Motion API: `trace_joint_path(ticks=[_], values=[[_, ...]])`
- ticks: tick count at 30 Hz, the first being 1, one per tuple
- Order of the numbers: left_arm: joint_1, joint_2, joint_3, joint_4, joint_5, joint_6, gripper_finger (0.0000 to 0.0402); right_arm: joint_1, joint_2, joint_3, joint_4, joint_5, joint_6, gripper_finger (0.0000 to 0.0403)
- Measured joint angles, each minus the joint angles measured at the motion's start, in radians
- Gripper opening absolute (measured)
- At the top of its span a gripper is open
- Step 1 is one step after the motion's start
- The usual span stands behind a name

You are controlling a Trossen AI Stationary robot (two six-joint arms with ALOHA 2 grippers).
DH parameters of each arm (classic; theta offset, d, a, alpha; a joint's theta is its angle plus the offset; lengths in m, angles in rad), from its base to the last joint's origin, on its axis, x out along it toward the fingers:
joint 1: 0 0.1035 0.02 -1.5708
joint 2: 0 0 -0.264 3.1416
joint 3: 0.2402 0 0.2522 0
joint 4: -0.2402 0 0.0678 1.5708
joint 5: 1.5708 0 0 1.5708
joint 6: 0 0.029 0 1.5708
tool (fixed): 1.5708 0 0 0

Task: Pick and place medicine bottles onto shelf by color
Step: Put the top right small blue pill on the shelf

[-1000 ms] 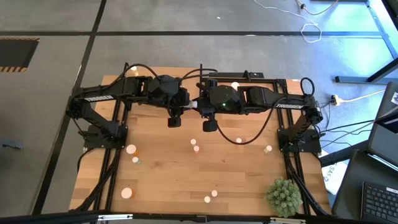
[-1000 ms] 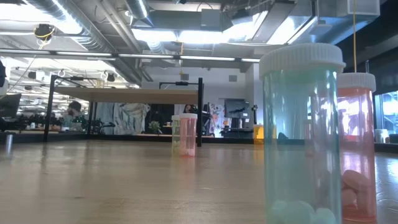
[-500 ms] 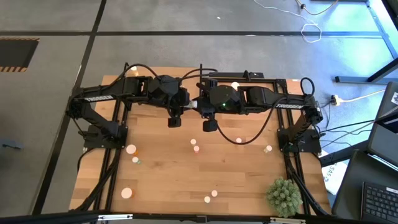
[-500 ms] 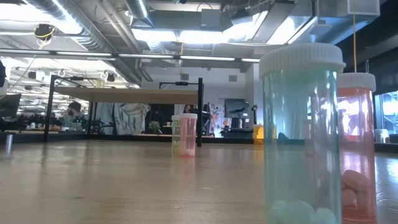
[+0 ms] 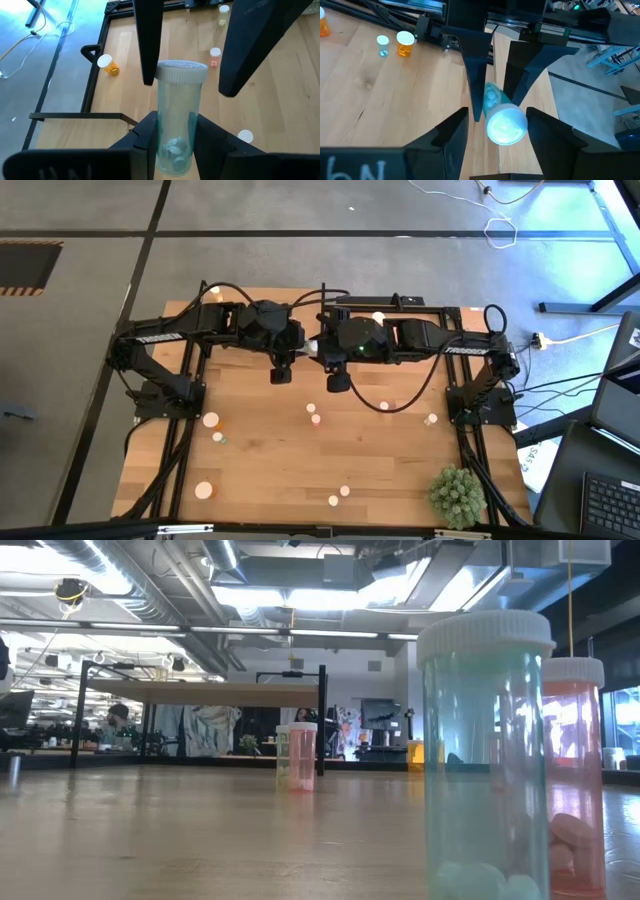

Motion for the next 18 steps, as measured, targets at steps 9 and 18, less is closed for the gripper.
trace_joint_path(ticks=[9,18], values=[[0.021,-0.006,-0.001,-0.011,-0.029,0.001,0.0088,0.0,-0.049,0.0,-0.018,0.017,0.001,0.02],[0.103,-0.051,-0.001,-0.011,-0.029,0.002,0.0088,0.0,-0.1,0.0,-0.059,0.064,0.006,0.02]])
